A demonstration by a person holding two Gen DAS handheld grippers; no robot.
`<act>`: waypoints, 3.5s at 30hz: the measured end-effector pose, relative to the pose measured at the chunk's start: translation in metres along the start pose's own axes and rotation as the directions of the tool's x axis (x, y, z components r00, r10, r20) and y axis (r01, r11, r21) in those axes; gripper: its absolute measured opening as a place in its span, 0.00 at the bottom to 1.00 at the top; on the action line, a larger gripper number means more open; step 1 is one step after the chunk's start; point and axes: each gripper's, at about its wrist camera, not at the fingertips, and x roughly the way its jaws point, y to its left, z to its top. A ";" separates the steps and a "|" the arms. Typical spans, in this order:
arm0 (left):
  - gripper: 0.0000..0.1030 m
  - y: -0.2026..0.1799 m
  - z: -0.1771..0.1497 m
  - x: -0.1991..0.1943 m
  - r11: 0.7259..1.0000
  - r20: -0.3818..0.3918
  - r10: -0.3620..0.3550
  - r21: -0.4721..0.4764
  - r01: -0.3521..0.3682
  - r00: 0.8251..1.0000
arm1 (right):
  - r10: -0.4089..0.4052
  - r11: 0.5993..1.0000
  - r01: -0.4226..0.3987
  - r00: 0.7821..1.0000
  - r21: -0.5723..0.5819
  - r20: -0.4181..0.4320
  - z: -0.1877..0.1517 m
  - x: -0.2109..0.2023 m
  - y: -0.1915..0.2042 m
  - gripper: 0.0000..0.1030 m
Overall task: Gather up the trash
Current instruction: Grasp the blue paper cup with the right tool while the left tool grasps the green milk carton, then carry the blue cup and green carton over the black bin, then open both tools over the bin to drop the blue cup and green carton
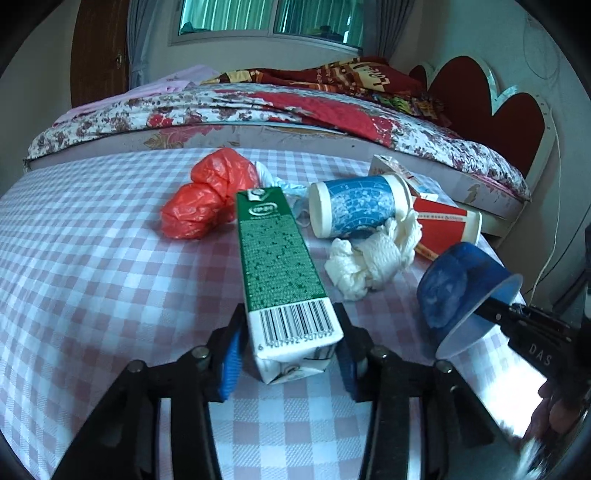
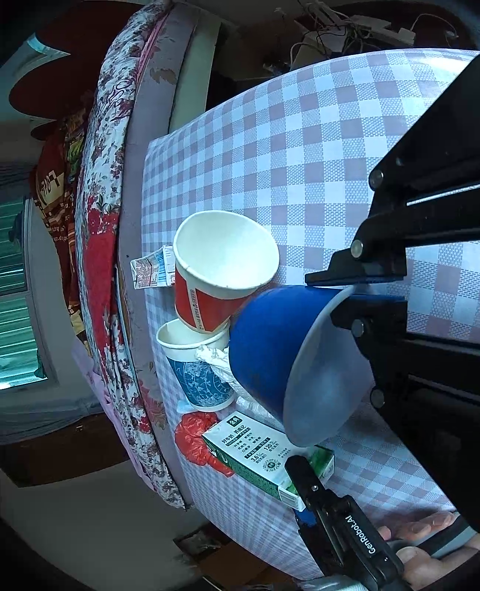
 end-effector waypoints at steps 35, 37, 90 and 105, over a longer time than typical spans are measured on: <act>0.38 -0.133 -0.069 -0.129 0.945 0.147 -0.201 0.289 0.153 0.968 | -0.177 0.984 0.171 0.973 0.048 0.148 -0.085 -0.189 -0.094 0.04; 0.38 -0.144 -0.072 -0.130 0.938 0.138 -0.218 0.304 0.168 0.966 | -0.190 0.981 0.182 0.970 0.068 0.150 -0.089 -0.196 -0.105 0.04; 0.57 -0.352 -0.218 -0.092 0.667 -0.366 -0.351 0.549 0.504 0.862 | -0.394 0.864 0.459 0.872 0.206 -0.291 -0.273 -0.209 -0.281 0.31; 0.95 -0.330 -0.208 -0.080 0.773 -0.280 -0.270 0.508 0.380 0.921 | -0.469 0.834 0.533 0.820 0.139 -0.328 -0.276 -0.202 -0.283 0.99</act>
